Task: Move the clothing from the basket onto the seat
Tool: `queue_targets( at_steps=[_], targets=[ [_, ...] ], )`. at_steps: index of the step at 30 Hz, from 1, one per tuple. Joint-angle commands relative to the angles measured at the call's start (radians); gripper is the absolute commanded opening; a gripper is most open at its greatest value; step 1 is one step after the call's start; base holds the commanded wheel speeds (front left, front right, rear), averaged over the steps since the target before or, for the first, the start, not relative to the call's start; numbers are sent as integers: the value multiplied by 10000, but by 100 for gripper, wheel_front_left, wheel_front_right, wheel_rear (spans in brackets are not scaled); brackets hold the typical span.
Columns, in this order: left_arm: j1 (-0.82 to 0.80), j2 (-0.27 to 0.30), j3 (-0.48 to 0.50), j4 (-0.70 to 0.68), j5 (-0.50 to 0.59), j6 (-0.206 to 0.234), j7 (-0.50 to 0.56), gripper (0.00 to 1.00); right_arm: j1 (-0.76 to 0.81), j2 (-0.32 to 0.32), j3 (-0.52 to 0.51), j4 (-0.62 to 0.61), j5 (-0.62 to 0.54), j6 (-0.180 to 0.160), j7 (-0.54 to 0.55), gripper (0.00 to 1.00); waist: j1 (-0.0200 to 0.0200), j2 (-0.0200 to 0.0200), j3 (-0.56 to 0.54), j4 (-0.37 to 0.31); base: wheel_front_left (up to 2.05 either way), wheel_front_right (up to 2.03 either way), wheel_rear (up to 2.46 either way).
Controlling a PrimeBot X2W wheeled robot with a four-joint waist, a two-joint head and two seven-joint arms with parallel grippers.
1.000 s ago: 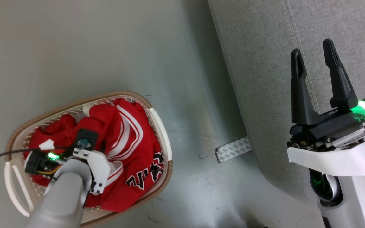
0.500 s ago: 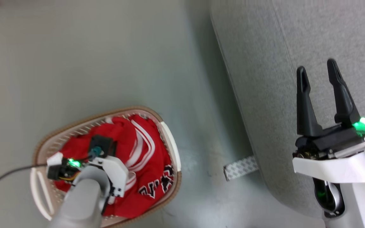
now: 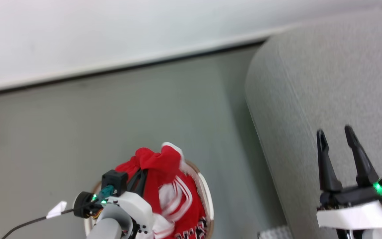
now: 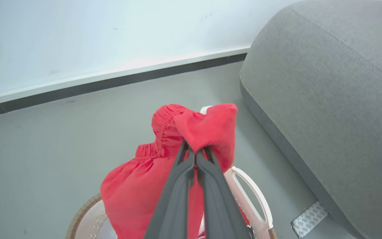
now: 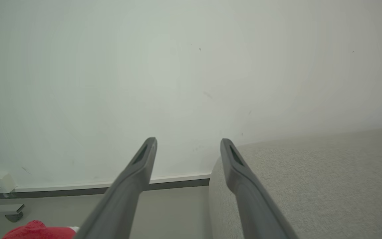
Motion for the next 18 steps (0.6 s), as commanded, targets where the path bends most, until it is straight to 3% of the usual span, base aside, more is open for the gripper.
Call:
queue_targets(
  at_steps=[1,8,18],
  targets=[
    [171,35,36,-172,-89,-24,-6,0,252,-32,-53,40,-58,-21,4,100,1,0,-1282,699,0,0,0],
    [889,166,255,-2366,-615,-188,184,0,1388,-37,-85,106,-221,-21,6,100,1,0,-2499,1083,0,0,0],
    [1256,401,460,-6626,-1307,-208,1682,0,2134,88,180,35,-301,-21,6,100,1,0,-3085,1051,0,0,0]
  ],
)
